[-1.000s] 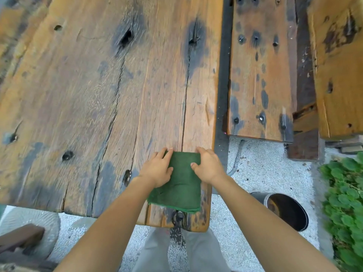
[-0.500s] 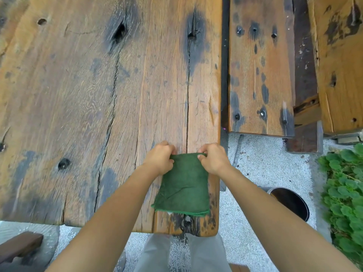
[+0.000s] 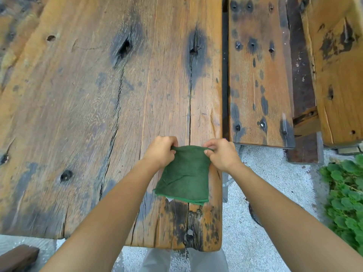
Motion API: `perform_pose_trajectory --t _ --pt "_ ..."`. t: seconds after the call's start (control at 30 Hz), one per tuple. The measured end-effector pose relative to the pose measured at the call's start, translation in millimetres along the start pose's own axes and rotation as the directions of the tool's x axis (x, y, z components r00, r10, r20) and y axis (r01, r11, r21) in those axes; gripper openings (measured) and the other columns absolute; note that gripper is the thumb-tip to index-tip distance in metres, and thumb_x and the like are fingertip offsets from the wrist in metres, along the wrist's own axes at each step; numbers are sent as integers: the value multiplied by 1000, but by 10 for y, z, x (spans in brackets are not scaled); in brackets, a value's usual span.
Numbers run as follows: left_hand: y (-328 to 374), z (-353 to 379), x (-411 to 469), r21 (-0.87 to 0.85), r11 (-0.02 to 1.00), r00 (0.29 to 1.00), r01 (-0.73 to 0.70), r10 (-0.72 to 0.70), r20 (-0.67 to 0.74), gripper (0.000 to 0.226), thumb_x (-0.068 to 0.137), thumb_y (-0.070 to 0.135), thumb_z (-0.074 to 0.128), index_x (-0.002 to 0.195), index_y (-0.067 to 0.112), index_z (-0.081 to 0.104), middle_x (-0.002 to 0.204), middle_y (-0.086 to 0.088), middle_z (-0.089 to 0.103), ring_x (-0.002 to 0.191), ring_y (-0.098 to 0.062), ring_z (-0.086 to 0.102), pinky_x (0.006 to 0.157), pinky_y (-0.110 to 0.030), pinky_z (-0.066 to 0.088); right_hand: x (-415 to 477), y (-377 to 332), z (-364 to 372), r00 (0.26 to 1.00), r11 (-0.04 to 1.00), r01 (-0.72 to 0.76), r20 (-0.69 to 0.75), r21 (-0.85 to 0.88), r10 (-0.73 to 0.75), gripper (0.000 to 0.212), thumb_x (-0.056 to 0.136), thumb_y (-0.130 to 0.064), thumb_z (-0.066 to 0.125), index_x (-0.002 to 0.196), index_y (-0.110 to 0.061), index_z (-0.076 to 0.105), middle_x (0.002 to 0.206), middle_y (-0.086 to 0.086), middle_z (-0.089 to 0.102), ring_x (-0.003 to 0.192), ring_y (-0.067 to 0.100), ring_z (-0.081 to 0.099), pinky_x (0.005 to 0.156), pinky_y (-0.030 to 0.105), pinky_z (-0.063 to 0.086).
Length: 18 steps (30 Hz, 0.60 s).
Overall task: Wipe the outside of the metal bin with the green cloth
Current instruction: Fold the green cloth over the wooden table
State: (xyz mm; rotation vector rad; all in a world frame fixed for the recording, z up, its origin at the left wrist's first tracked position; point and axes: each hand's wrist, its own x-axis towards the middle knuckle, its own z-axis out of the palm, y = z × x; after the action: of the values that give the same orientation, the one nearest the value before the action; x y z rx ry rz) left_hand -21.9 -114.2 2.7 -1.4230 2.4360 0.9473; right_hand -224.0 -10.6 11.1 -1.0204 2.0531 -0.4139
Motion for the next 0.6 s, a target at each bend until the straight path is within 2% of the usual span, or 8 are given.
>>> perform_pose_trajectory --t 0.13,0.33,0.53,0.6 --pt "17 13 -153 26 999 1000 -31 31 -3 16 92 7 64 107 13 69 102 -10 72 98 -31 64 82 -41 57 -152 12 28 1000 1000 26 9 17 -26 21 90 -14 70 108 -23 77 107 -2 76 106 10 68 99 16 43" --pt "-32 80 -478 92 994 998 -60 56 37 21 92 7 62 110 16 68 104 -5 72 98 -28 65 82 -40 56 -427 -2 129 997 998 56 49 30 -57 19 86 -15 71 100 -25 79 99 -7 77 98 8 68 99 24 50" --pt "-136 204 -747 130 988 993 -84 72 96 21 94 10 63 113 18 68 112 -2 71 103 -25 66 87 -39 56 -712 71 175 980 984 122 175 -128 -98 23 84 -17 69 103 -25 78 109 0 74 101 13 65 97 27 51" --pt "-178 266 -832 147 983 990 -107 91 111 20 93 11 64 111 19 69 112 1 71 103 -23 66 88 -38 56 -791 122 222 964 968 172 233 -185 -127 25 86 -16 69 109 -22 76 111 1 73 101 12 65 93 22 49"
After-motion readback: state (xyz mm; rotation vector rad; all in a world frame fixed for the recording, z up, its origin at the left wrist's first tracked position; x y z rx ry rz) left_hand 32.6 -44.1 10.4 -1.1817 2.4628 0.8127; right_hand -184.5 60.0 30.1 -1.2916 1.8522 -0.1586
